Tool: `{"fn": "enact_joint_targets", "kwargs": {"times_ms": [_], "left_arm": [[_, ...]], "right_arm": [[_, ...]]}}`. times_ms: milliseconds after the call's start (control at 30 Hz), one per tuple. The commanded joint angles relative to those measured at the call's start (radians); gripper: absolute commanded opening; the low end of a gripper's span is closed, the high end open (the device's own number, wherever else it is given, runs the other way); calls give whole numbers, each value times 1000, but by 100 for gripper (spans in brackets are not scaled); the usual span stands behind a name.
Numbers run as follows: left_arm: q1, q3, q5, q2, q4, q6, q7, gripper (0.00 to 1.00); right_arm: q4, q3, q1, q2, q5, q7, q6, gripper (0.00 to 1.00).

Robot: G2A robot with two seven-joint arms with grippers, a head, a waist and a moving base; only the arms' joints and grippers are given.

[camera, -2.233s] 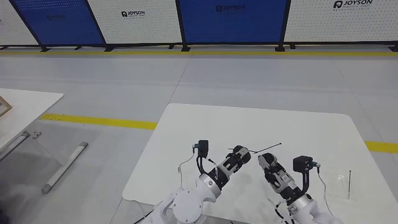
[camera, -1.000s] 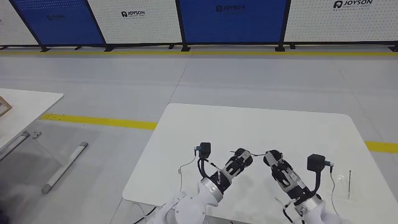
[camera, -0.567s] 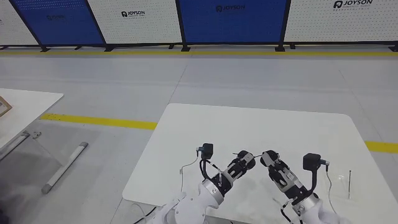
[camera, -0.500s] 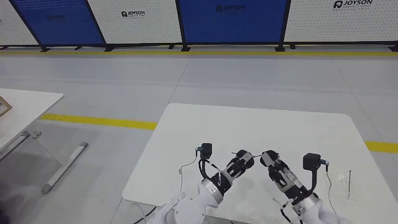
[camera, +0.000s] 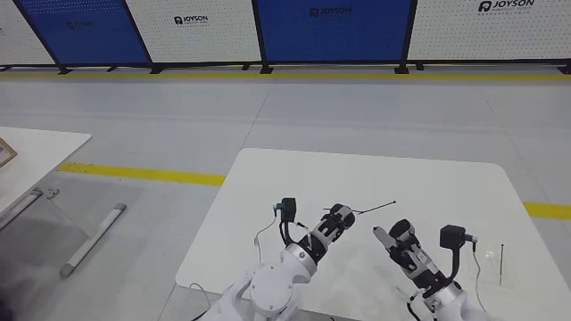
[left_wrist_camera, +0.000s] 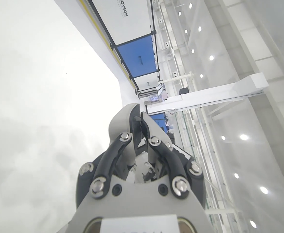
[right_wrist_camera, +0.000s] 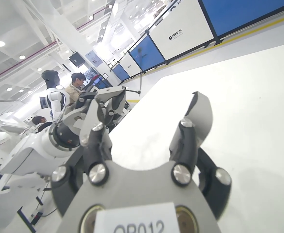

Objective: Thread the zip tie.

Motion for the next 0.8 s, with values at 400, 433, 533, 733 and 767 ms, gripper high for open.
{"fn": "enact_joint_targets", "kwargs": {"times_ms": [400,433,533,733,767], "left_arm": [[3,-17,-34,-1,-2,1,12,0],[4,-26,-72,-4,-3,3,26,0],[3,-43,-136,-9,-6,-3,60,0],[18,-49,-172,-9,-24,-4,36,0],[18,-48,-171,-9,-25,1,26,0]], "right_arm": [[10,0,14,-1,2,27,34,100],[9,5,13,-2,-13,14,43,100],[11,8,11,-2,-81,-8,84,100],[25,-63,65,-11,-255,41,204,100],[25,-68,70,-12,-261,42,213,100]]}}
